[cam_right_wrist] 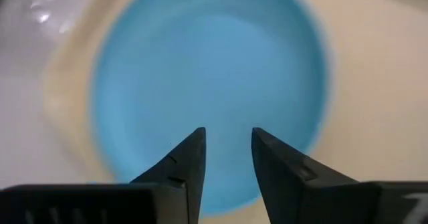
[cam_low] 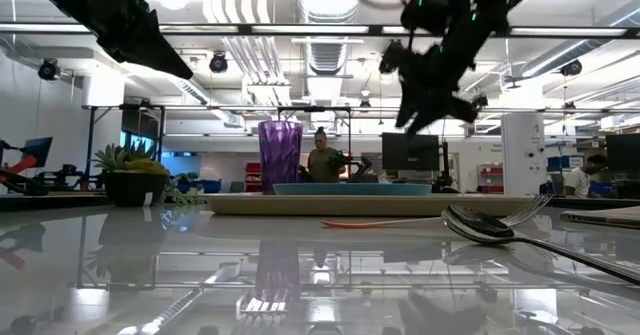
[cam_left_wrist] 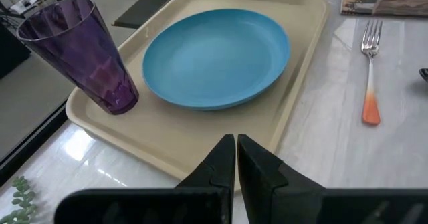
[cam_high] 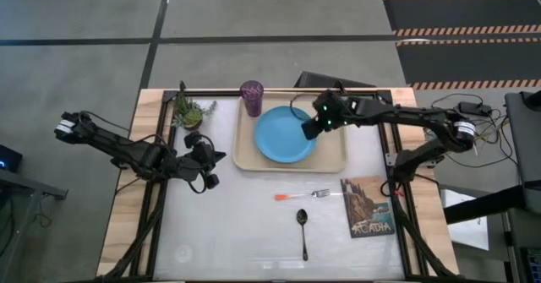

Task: Pick and place plate/cup/fork/spoon on tray
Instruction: Put the black spoon on the white serving tray to the left of the blue plate

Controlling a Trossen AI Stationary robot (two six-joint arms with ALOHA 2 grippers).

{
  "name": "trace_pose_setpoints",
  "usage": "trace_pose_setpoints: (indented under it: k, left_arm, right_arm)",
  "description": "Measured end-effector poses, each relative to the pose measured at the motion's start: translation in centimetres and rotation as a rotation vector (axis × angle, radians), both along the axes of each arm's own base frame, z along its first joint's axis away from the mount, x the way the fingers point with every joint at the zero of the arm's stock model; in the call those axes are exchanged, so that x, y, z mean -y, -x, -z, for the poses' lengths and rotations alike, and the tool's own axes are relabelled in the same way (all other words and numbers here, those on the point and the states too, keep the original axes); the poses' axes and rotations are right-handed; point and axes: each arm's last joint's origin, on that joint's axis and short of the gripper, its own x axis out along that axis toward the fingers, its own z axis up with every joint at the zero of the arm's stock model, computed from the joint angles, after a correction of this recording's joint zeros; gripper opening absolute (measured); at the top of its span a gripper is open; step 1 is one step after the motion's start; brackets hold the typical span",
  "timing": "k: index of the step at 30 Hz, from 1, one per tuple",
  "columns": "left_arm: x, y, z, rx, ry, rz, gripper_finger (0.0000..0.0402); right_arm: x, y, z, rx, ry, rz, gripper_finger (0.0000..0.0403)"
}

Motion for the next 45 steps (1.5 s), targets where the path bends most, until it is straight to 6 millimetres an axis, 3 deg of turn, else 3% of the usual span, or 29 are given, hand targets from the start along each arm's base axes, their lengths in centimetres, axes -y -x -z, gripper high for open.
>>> trace_pose_setpoints:
  k: [5,14,23,29,37,45]
  left_arm:
    - [0.0,0.0,0.0,-0.001,-0.003,0.002,0.0000]
    - [0.0,-0.2,-0.3,-0.010,-0.088,0.028,0.0000]
    - [-0.1,-0.6,-1.2,0.031,-0.226,0.020,0.0000]
    - [0.1,-1.0,-1.9,0.073,-0.277,0.050,0.0000]
    - [0.1,-1.0,-2.0,0.068,-0.295,0.054,0.0000]
    - [0.1,-1.0,-2.0,0.077,-0.287,0.051,0.0000]
  right_arm:
    - [-5.2,-1.1,-1.9,0.084,-0.058,-0.085,0.0095]
    - [-14.4,-2.8,-2.5,0.097,-0.238,-0.187,0.0069]
    - [-20.9,-6.3,-2.6,0.009,-0.285,-0.271,0.0070]
    - [-24.1,-7.9,-0.5,-0.168,-0.334,-0.213,0.0070]
    - [-28.2,-7.9,3.6,-0.352,-0.464,-0.100,0.0070]
    - [-29.8,-7.8,6.4,-0.446,-0.473,-0.008,0.0076]
